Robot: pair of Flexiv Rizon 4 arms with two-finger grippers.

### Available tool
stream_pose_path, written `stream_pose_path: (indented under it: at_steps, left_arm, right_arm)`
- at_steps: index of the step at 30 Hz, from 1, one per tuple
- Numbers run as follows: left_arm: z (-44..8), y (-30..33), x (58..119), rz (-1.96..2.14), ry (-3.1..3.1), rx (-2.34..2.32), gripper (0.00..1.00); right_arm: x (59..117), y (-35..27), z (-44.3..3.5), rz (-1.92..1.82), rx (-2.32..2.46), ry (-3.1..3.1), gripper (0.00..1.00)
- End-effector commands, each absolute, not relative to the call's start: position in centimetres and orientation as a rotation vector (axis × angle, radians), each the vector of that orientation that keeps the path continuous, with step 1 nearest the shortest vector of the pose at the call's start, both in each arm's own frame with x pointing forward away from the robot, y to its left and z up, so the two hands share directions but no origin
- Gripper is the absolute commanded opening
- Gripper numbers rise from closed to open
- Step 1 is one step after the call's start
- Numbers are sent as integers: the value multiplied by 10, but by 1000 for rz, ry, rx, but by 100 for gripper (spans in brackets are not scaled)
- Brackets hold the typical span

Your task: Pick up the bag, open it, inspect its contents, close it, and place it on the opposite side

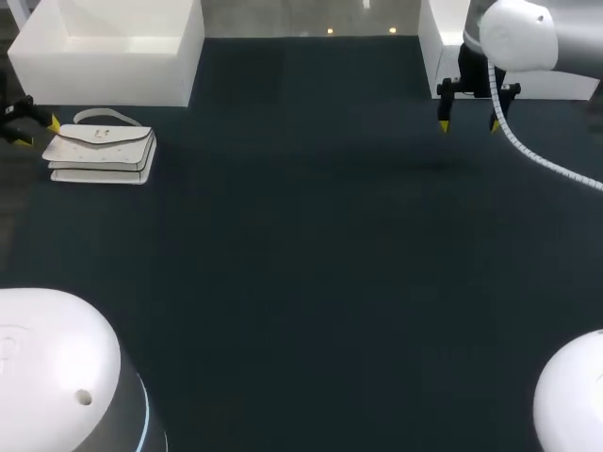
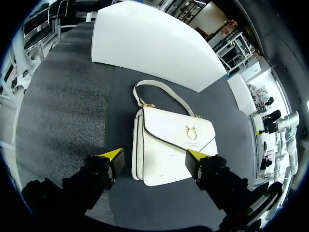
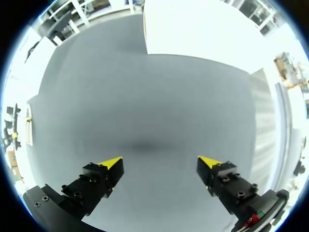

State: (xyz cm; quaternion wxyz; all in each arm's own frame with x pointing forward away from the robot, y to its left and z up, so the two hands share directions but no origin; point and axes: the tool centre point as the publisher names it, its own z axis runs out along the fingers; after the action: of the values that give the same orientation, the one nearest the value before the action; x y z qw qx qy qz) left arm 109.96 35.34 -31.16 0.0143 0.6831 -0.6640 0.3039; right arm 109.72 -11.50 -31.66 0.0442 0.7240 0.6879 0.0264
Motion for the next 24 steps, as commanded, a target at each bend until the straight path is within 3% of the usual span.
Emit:
stream_pose_path:
  at_steps: [1, 24]
  left_arm:
    - [-280, 324, 1057, 857, -2145, 2278, 100]
    - [-260, 215, 996, 570, -2279, 2211, 100]
  right_arm:
    - [1096, -115, -316, 78, 2213, 2099, 100]
    - [1096, -115, -316, 78, 2213, 2099, 100]
